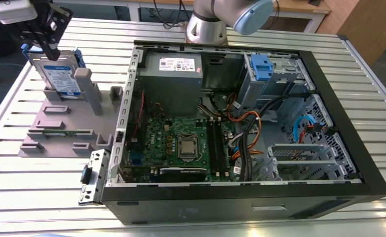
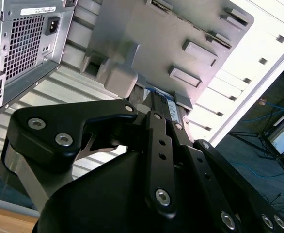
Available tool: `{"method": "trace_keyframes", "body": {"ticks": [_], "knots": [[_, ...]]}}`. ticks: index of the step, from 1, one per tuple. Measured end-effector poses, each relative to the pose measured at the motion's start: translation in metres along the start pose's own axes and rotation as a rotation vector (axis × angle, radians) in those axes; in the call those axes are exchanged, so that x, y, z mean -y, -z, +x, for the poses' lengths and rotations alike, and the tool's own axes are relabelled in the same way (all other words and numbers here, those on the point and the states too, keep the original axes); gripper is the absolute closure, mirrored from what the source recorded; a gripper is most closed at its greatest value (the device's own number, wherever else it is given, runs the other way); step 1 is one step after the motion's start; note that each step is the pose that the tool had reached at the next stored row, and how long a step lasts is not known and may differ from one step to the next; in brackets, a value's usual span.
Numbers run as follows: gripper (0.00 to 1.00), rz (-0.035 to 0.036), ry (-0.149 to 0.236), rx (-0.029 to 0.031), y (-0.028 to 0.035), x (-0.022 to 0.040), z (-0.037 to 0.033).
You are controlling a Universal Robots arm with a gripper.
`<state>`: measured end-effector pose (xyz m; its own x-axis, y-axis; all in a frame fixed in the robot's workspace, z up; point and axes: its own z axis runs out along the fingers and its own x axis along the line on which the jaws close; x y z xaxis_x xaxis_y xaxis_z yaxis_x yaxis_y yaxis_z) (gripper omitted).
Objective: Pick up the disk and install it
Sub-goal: 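Reach for the disk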
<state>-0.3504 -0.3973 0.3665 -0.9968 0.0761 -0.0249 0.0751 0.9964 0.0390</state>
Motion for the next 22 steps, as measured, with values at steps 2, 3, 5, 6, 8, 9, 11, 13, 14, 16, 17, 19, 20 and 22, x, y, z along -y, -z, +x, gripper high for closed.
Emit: {"method": "trace_keyframes", "body": {"ticks": [2,3,5,6,8,9,11,13,14,16,17,19,20,22], "knots": [[0.89,0.0,0.0,0.0,-0.0001,0.0,0.0006],[0.89,0.0001,0.0,-0.0001,-0.0001,0.0001,0.0009],[0.89,0.0,0.0,0.0,-0.0002,0.0001,0.0015],[0.89,0.0,0.0,0.0,-0.0002,0.0001,0.0018],[0.89,0.0,0.0,-0.0001,-0.0002,0.0002,0.0024],[0.89,0.0,0.0,-0.0001,-0.0003,0.0002,0.0027],[0.89,0.0001,0.0,0.0,-0.0004,0.0002,0.0033],[0.89,0.0,0.0,-0.0001,-0.0004,0.0003,0.0039],[0.89,0.0,0.0,0.0,-0.0005,0.0003,0.0042],[0.89,0.0,0.0,-0.0001,-0.0005,0.0004,0.0048],[0.89,0.0,0.0,-0.0001,-0.0006,0.0004,0.005],[0.89,0.0001,0.0,-0.0001,-0.0006,0.0004,0.0055],[0.89,0.0,0.0,0.0,-0.0007,0.0004,0.0057],[0.89,0.0,0.0,0.0,-0.0008,0.0005,0.0062]]}}
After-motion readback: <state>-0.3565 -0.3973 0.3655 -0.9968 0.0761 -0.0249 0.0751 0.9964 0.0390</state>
